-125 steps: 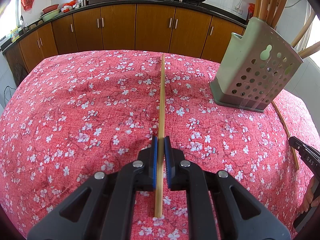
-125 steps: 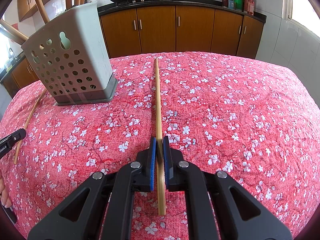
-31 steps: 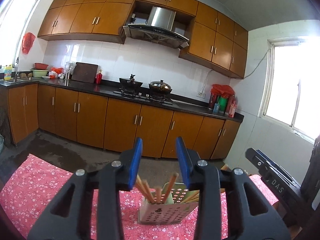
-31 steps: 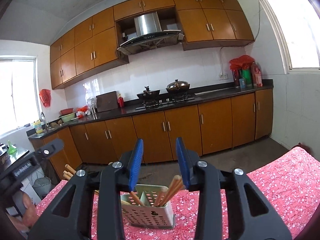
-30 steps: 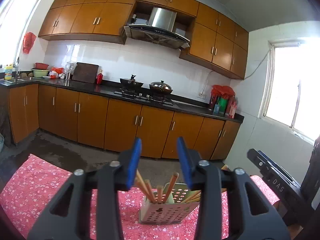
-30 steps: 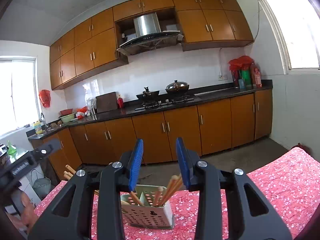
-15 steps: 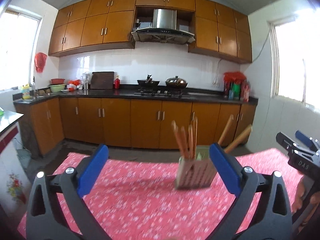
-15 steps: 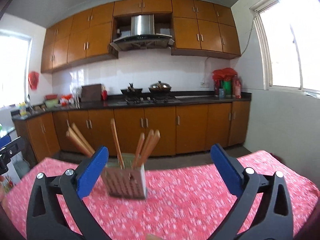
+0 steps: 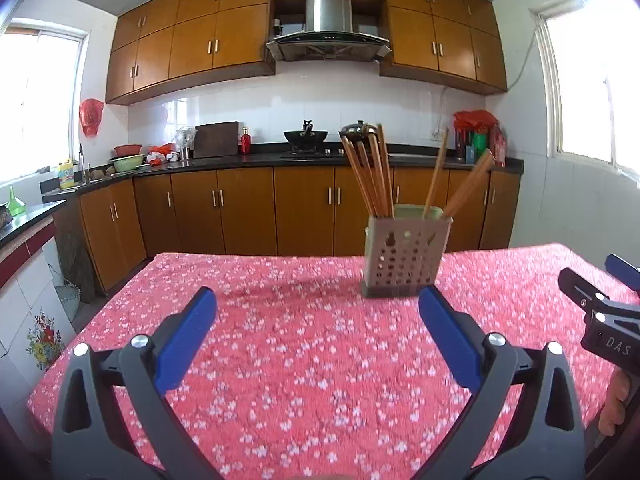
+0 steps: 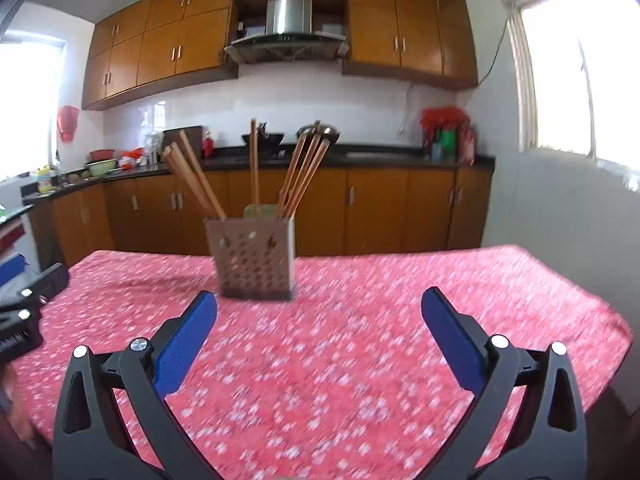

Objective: Organize utensils

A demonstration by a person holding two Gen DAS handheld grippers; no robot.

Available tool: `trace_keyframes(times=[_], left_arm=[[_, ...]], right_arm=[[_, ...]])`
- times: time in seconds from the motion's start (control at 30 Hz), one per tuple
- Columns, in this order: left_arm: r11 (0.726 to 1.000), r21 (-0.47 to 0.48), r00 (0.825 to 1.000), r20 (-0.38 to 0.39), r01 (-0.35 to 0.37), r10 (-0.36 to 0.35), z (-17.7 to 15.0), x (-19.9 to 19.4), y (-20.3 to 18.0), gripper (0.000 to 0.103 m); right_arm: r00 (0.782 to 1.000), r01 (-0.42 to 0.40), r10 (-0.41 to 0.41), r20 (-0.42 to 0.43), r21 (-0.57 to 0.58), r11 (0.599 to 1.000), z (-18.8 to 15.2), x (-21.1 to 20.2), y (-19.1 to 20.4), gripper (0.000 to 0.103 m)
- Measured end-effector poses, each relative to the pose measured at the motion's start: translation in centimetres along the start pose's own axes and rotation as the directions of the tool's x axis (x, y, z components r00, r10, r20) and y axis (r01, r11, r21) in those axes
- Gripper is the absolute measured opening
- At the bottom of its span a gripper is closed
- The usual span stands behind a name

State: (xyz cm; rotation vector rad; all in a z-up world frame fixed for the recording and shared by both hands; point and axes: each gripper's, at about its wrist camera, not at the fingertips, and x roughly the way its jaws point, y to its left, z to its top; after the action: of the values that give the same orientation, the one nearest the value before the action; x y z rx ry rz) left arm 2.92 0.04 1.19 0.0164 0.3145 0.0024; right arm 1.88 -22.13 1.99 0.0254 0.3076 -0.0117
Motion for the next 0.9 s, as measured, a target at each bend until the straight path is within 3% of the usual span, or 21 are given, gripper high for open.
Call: trace_keyframes(times=[0.1, 0.9], left_arm=[[1.0, -0.003, 1.0, -0.011, 0.007, -0.007, -0.8, -0.1, -0.1, 0.099], [1.0, -0.02, 0.998, -0.059, 0.0, -0.001, -2.2, 0.5, -0.1, 0.099]], right_arm=[[0.999, -0.027, 0.027, -0.018, 0.014, 1.0, -0.8, -0.3, 0.0, 0.101], [0.998, -0.004, 0.005, -0.07, 0.006, 1.0, -2.5, 0.2, 0.2, 0.101]])
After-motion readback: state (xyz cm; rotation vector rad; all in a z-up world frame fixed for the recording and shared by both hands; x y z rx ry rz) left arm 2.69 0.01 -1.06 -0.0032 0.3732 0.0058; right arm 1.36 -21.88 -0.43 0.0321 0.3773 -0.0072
